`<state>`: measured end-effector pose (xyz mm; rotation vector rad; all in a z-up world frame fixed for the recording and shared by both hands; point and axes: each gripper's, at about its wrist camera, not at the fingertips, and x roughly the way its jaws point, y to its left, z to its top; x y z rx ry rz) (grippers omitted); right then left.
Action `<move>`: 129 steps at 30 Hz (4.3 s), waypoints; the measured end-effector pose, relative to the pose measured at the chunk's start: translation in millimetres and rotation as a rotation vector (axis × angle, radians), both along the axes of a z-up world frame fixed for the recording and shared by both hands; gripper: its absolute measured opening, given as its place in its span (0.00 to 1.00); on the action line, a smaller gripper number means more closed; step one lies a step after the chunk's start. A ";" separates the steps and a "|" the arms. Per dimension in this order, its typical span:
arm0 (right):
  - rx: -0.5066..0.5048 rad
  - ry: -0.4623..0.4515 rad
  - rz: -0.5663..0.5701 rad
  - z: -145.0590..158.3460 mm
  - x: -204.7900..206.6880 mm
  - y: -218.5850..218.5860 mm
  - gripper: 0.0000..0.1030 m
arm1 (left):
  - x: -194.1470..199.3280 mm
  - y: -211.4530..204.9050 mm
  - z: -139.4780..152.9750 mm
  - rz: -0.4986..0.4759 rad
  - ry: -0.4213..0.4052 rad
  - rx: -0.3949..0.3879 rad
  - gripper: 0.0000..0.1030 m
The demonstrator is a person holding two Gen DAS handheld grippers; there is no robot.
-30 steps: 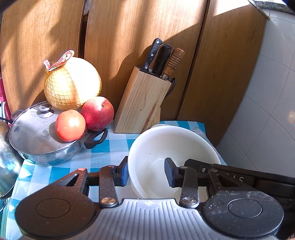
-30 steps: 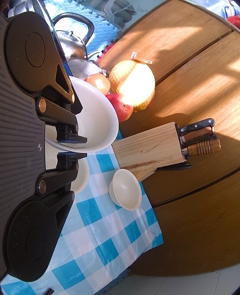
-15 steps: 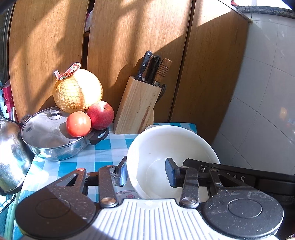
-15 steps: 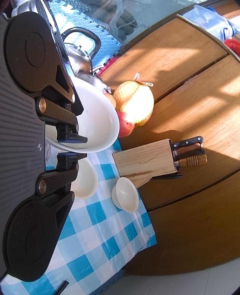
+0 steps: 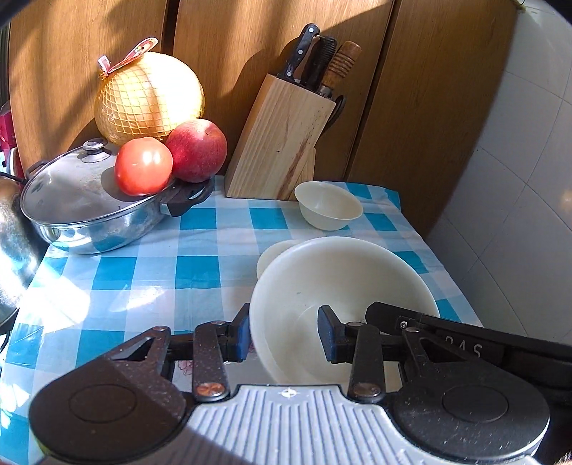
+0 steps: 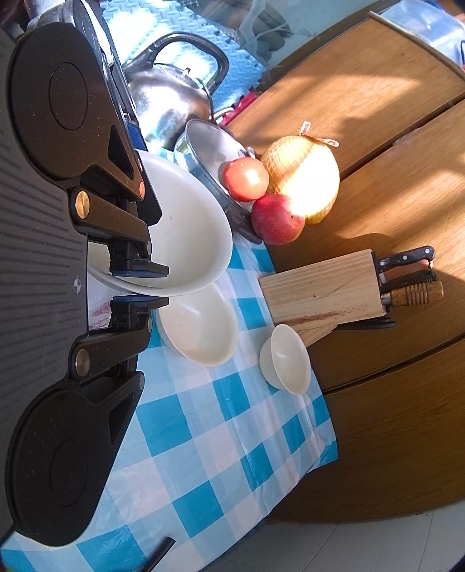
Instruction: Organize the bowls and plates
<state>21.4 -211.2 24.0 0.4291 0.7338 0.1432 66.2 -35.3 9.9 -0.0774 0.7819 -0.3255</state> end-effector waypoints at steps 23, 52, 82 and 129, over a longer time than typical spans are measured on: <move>-0.078 0.054 -0.052 -25.2 70.2 -4.1 0.14 | 66.6 -22.2 -25.7 0.019 0.033 0.059 0.26; -0.108 0.083 -0.079 -41.2 98.1 -10.0 0.15 | 96.5 -29.1 -44.4 0.005 0.107 0.055 0.26; -0.130 0.048 -0.136 -33.4 99.3 -30.9 0.23 | 112.3 -42.2 -34.3 -0.003 0.054 0.074 0.28; -0.020 0.125 -0.249 -85.1 236.8 -114.0 0.27 | 250.9 -117.3 -78.3 0.013 0.168 0.078 0.29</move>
